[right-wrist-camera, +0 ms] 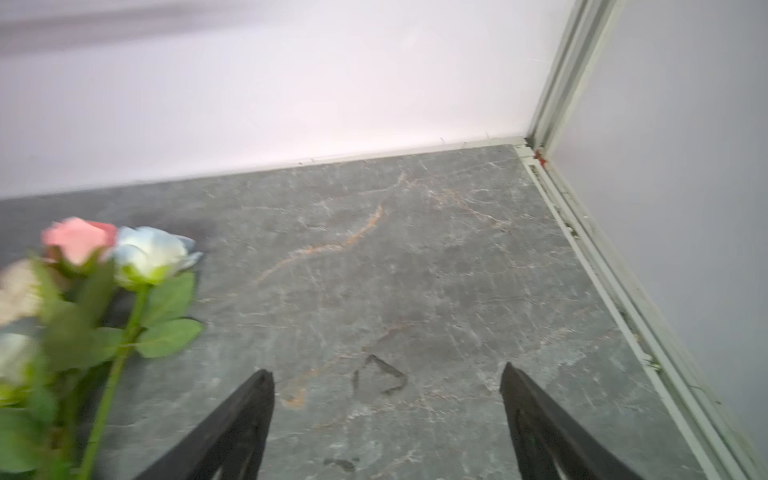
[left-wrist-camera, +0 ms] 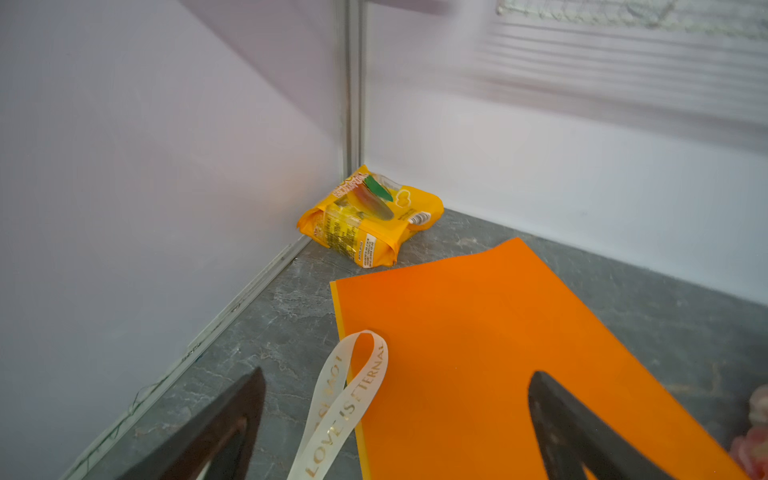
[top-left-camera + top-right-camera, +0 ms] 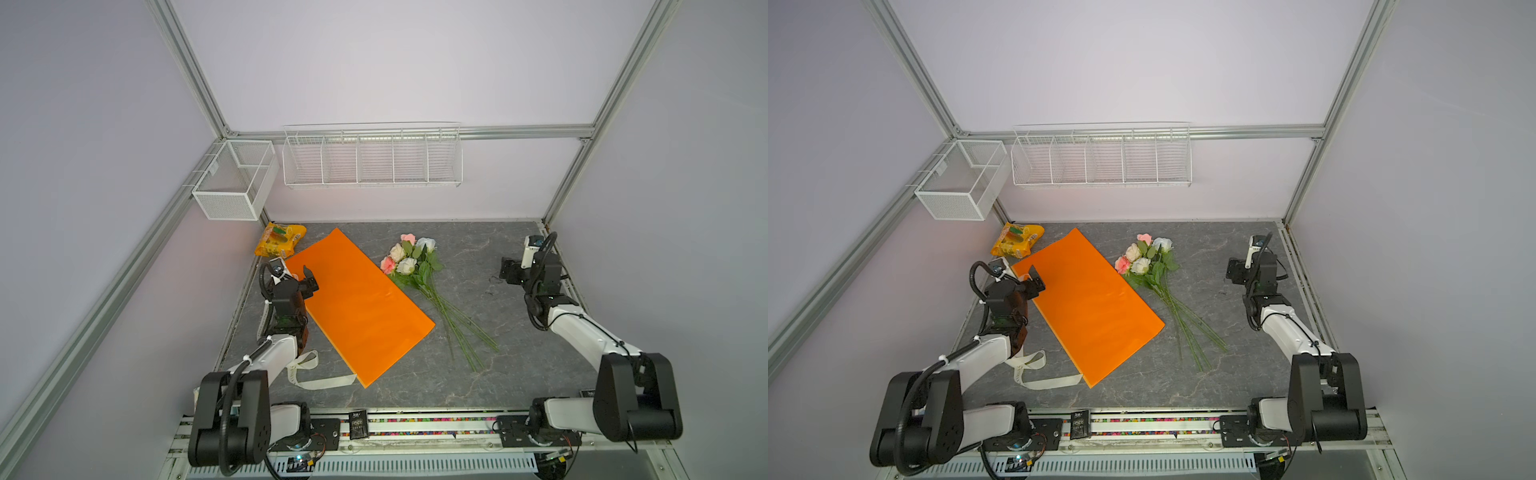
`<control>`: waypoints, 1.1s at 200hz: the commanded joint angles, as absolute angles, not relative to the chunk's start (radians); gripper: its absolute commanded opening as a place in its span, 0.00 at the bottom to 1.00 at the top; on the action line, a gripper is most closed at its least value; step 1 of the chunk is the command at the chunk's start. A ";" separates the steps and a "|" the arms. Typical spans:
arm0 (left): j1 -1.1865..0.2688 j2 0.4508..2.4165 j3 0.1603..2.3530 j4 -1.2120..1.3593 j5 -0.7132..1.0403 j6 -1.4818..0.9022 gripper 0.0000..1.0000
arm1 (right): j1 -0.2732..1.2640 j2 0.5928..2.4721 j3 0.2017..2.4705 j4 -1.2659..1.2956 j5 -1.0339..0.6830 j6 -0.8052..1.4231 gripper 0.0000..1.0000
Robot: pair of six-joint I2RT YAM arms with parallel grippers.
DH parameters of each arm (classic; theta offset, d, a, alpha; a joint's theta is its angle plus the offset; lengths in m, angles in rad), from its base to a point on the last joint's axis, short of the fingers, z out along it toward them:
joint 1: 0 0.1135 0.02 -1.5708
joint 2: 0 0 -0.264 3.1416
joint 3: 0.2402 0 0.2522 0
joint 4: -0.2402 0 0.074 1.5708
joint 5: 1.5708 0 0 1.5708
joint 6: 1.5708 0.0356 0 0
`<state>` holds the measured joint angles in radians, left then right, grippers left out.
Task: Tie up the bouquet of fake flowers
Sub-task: 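Raise both arms from the rest pose toward the table, then reach the right gripper to the bouquet while the left reaches the sheet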
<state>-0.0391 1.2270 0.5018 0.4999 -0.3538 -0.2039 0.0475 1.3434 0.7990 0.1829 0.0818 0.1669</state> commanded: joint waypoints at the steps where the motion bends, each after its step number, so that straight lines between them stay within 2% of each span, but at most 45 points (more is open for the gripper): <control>1: -0.022 1.158 0.619 0.095 -0.334 -0.443 0.99 | 0.069 1.372 0.868 -0.046 -0.243 0.331 0.89; 6: -0.016 1.153 0.641 0.050 -0.254 -0.450 0.99 | 0.087 1.396 0.916 -0.074 -0.309 0.350 0.88; 39: -0.015 1.156 0.705 -0.068 0.165 -0.505 0.99 | 0.268 1.552 1.083 -0.192 -0.431 0.402 0.89; 64: -0.018 1.155 0.682 -0.111 0.287 -0.598 0.99 | 0.372 1.688 1.193 -0.238 -0.406 0.421 0.89; 95: -0.046 1.144 0.642 -0.138 0.328 -0.628 0.99 | 0.473 1.850 1.329 -0.267 -0.436 0.420 0.88; 130: -0.112 1.181 0.632 -0.152 0.338 -0.631 0.99 | 0.556 1.943 1.410 -0.304 -0.370 0.446 0.88; 156: -0.140 1.240 0.630 -0.132 0.350 -0.640 0.99 | 0.577 2.012 1.442 -0.287 -0.399 0.475 0.88; 220: -0.159 1.354 0.671 -0.135 0.435 -0.634 0.97 | 0.576 2.102 1.462 -0.290 -0.341 0.505 0.88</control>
<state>-0.1474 1.3327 0.6376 -0.1329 0.3943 -0.6277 0.5823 2.0720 1.4403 -0.2729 -0.3706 0.4816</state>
